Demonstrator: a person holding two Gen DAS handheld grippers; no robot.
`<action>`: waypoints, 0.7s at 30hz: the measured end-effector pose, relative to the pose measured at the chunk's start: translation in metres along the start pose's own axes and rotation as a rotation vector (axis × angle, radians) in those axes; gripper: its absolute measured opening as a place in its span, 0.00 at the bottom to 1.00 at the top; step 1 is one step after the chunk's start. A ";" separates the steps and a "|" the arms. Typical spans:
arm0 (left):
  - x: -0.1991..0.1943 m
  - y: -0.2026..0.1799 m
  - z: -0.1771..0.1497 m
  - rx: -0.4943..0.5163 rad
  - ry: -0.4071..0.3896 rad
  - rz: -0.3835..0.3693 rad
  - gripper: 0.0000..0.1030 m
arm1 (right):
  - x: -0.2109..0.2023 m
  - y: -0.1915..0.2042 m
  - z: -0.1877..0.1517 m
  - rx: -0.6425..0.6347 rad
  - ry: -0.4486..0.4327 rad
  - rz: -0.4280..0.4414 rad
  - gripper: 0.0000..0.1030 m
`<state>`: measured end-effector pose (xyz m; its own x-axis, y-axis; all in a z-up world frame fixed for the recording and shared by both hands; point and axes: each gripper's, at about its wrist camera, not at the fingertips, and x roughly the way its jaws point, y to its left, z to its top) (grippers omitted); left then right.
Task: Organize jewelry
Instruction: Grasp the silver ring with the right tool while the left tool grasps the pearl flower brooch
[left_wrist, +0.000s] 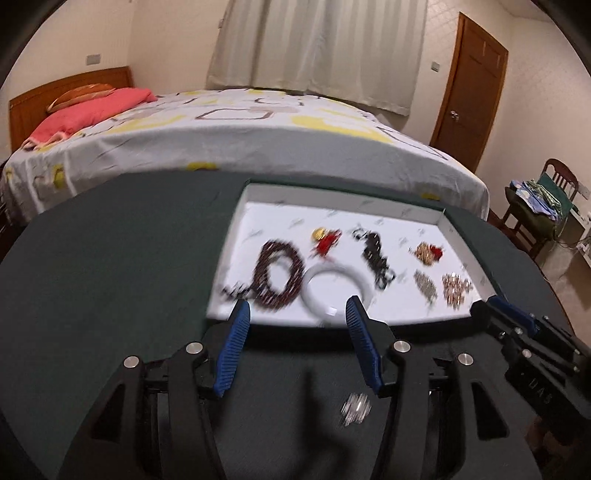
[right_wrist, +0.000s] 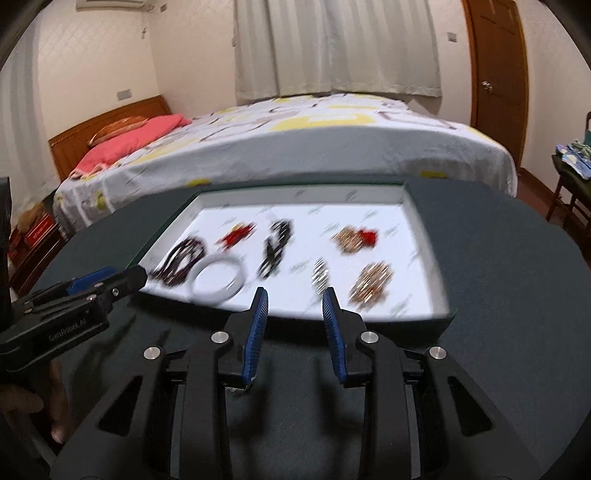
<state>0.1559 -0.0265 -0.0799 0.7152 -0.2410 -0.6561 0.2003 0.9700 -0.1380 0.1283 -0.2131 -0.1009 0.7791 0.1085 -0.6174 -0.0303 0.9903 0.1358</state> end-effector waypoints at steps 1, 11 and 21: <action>-0.004 0.002 -0.006 0.005 0.005 0.007 0.52 | 0.000 0.006 -0.004 -0.008 0.013 0.008 0.30; -0.017 0.017 -0.037 -0.001 0.041 0.021 0.52 | 0.018 0.032 -0.026 -0.045 0.135 0.041 0.29; -0.013 0.011 -0.047 0.005 0.071 0.009 0.52 | 0.026 0.036 -0.034 -0.068 0.186 0.048 0.04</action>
<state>0.1173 -0.0108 -0.1074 0.6680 -0.2287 -0.7082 0.1971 0.9720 -0.1279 0.1260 -0.1714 -0.1381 0.6466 0.1640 -0.7450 -0.1117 0.9864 0.1203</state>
